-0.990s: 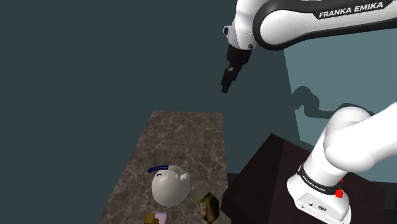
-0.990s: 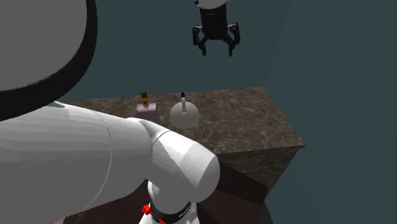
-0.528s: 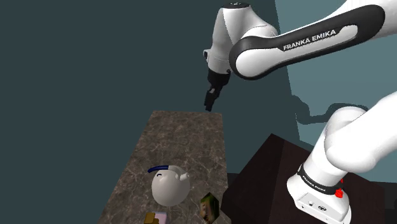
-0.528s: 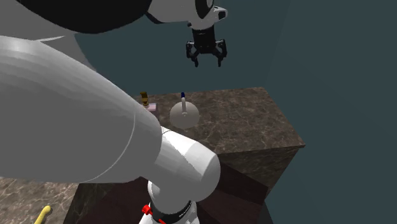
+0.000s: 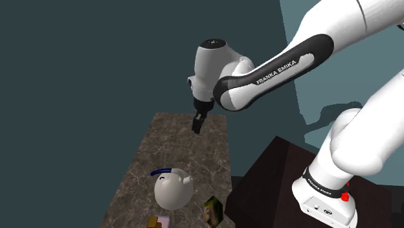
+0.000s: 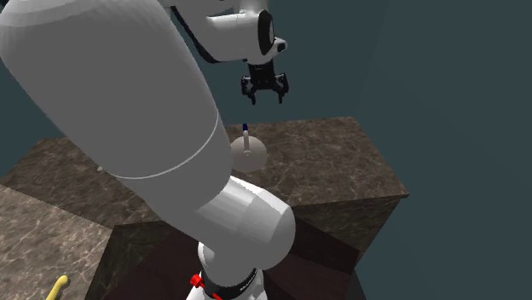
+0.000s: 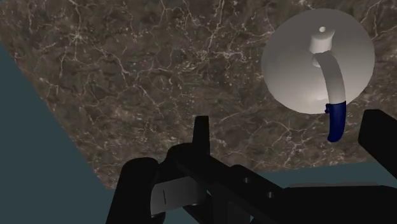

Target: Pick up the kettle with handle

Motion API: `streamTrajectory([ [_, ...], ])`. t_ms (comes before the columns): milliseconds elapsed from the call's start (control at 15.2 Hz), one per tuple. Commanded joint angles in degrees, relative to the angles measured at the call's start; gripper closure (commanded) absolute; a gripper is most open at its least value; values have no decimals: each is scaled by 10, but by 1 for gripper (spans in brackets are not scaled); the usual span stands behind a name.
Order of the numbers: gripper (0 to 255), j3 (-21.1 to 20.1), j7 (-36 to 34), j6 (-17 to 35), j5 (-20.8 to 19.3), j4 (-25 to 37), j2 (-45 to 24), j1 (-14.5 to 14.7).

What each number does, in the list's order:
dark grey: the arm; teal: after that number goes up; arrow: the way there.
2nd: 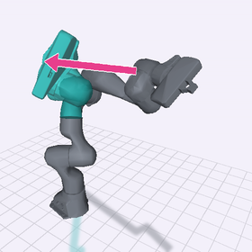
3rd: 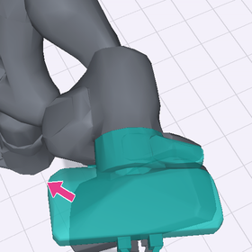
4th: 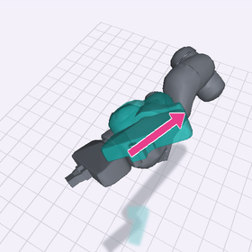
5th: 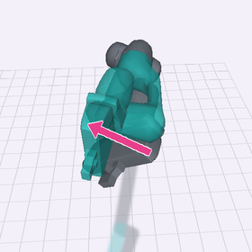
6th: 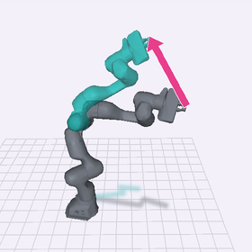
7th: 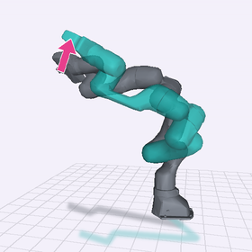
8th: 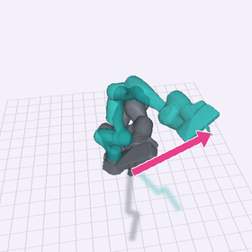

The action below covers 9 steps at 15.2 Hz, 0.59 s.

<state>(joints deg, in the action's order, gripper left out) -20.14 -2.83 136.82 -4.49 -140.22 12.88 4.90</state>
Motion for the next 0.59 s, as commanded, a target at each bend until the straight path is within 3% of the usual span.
streamTrajectory([
  [0,0,-14,-16,25,-20,9,-39,0],
  [528,0,-38,-118,97,-156,78,-217,18],
])
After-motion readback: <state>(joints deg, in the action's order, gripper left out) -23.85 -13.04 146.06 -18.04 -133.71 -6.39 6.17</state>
